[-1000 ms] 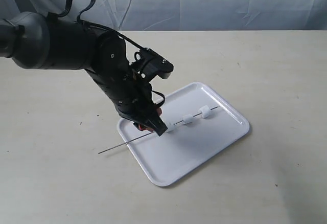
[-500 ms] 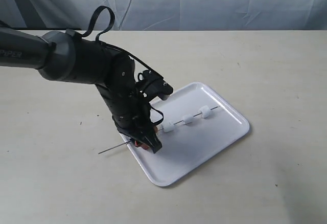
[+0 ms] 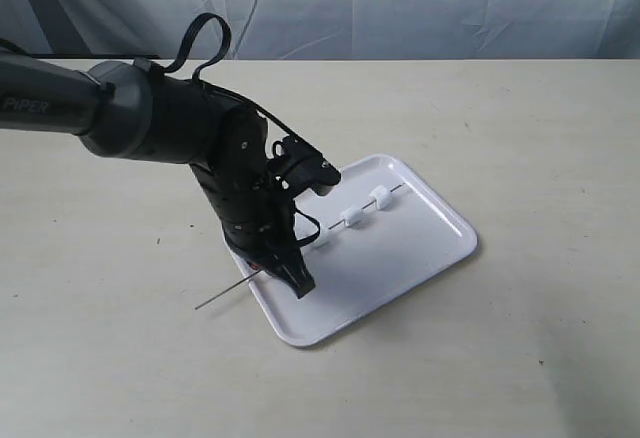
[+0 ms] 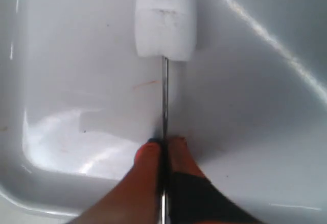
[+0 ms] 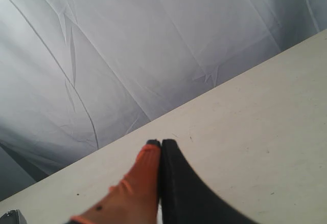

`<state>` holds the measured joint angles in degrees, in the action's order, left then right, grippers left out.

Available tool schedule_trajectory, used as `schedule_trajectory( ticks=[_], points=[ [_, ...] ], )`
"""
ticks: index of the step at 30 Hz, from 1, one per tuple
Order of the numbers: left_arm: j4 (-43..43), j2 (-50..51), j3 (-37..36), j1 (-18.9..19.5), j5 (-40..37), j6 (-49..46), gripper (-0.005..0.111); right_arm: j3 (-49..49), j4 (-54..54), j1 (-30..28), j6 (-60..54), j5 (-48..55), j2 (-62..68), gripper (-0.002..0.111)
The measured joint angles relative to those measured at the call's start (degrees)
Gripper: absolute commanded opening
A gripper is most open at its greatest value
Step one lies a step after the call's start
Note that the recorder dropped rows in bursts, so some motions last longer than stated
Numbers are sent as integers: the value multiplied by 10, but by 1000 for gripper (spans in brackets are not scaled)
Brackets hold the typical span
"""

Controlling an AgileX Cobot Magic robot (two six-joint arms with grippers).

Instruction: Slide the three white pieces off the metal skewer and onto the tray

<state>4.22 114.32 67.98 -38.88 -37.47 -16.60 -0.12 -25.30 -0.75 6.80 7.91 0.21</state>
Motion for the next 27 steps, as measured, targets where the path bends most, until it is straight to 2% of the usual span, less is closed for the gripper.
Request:
schedule_trajectory(
  ticks=[6,13,15,21,27],
  points=[
    [-15,-43,3,0,-49,0,0,0,0,0,0,0,0,-1],
    [39,-97,8,0,-152,-1,0,0,0,0,0,0,0,-1],
    [53,-104,8,0,-160,-7,0,0,0,0,0,-5,0,-1],
    [65,-141,8,0,-164,-14,0,0,3,0,0,-130,0,-1],
    [66,-171,8,0,-198,-14,0,0,-20,0,24,-170,0,1]
  ],
)
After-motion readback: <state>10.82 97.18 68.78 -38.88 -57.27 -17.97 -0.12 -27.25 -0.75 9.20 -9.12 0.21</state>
